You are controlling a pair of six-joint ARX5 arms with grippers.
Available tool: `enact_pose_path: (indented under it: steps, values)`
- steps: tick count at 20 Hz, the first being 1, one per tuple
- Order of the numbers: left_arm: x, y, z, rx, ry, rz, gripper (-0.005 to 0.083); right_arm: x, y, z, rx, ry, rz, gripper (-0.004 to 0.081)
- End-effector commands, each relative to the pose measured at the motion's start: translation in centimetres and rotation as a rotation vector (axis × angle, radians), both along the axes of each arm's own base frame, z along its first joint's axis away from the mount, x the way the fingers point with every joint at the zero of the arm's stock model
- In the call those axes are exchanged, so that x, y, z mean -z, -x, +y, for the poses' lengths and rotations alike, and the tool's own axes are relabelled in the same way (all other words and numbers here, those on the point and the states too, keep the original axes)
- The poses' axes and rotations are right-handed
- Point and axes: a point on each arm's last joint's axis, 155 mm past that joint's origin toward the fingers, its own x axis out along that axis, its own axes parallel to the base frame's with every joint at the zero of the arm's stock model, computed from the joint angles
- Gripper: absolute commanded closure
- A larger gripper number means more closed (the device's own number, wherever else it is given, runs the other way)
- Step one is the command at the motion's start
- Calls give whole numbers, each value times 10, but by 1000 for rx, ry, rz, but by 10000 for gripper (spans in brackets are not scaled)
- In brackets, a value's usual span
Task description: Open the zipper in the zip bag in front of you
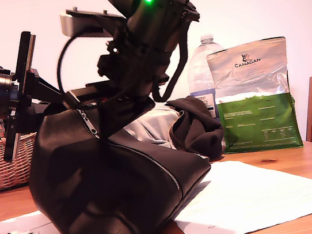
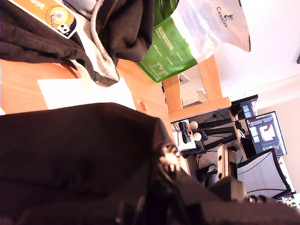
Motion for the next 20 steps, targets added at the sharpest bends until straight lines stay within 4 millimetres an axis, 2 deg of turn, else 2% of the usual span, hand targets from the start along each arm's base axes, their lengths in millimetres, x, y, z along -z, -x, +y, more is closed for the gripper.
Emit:
enact_pose_path:
  steps: [1, 2, 5, 6, 9, 14, 20]
  values:
    - [-5, 1, -2, 13, 9, -21, 797, -6, -1, 2, 1, -6, -16, 783]
    - [-5, 1, -2, 13, 9, -22, 797, -6, -1, 2, 1, -7, -16, 774]
    - [-5, 1, -2, 13, 8, -22, 798, -10, 5, 8, -30, -27, -9, 606]
    - [-5, 1, -2, 13, 8, -22, 797, -14, 7, 11, -43, -43, -10, 590]
    - [-5, 1, -2, 13, 8, -22, 797, -27, 4, 16, -45, -86, -39, 591]
    - [-5, 2, -2, 14, 8, -22, 798, -35, 13, 28, -112, -139, -23, 595]
    - [-5, 3, -3, 24, 11, -22, 798, -36, 0, 19, -72, -142, -34, 595]
